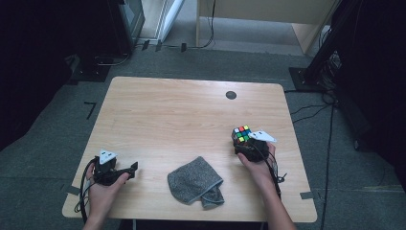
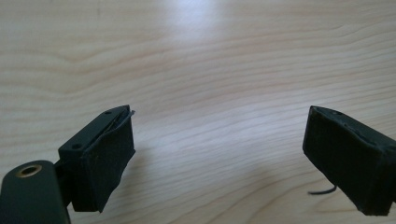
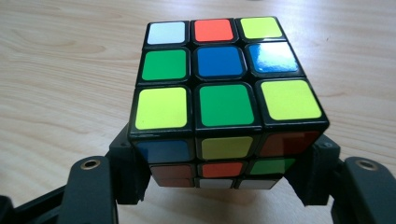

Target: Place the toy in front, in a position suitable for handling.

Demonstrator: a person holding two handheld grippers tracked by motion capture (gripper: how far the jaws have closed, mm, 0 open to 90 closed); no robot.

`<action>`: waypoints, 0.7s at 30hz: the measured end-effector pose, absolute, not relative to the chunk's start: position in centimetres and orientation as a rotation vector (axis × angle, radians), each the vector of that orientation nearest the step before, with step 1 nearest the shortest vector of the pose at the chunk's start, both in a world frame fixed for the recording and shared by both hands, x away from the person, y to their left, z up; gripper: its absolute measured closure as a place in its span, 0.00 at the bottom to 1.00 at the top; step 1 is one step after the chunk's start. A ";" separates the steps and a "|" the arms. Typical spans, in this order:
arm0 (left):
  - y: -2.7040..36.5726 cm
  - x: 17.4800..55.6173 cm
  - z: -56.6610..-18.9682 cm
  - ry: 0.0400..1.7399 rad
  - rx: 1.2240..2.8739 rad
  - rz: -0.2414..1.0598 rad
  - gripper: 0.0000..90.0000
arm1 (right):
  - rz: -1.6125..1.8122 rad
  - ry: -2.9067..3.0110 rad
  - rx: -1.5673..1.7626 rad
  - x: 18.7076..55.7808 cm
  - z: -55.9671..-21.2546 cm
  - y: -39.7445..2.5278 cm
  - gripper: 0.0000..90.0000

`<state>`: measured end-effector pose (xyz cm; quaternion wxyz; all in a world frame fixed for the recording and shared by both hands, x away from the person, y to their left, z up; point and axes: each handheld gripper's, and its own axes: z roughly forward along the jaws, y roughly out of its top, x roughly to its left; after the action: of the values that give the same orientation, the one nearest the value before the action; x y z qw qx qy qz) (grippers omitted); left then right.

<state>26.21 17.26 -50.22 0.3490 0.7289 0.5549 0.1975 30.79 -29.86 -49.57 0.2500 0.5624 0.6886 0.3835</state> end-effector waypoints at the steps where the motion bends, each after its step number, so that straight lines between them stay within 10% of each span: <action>1: 16.7 26.0 -49.8 1.407 1.881 0.505 0.10 | 1.048 1.878 1.526 30.5 -49.4 -29.9 0.38; 21: 6.3 24.4 -46.4 0.992 1.961 0.292 0.27 | 1.104 1.896 1.482 24.5 -47.2 -30.3 0.38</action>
<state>24.36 6.34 -46.44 0.4461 0.7916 0.4006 0.1177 24.49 -30.29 -47.23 0.2443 0.5428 0.6945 0.4042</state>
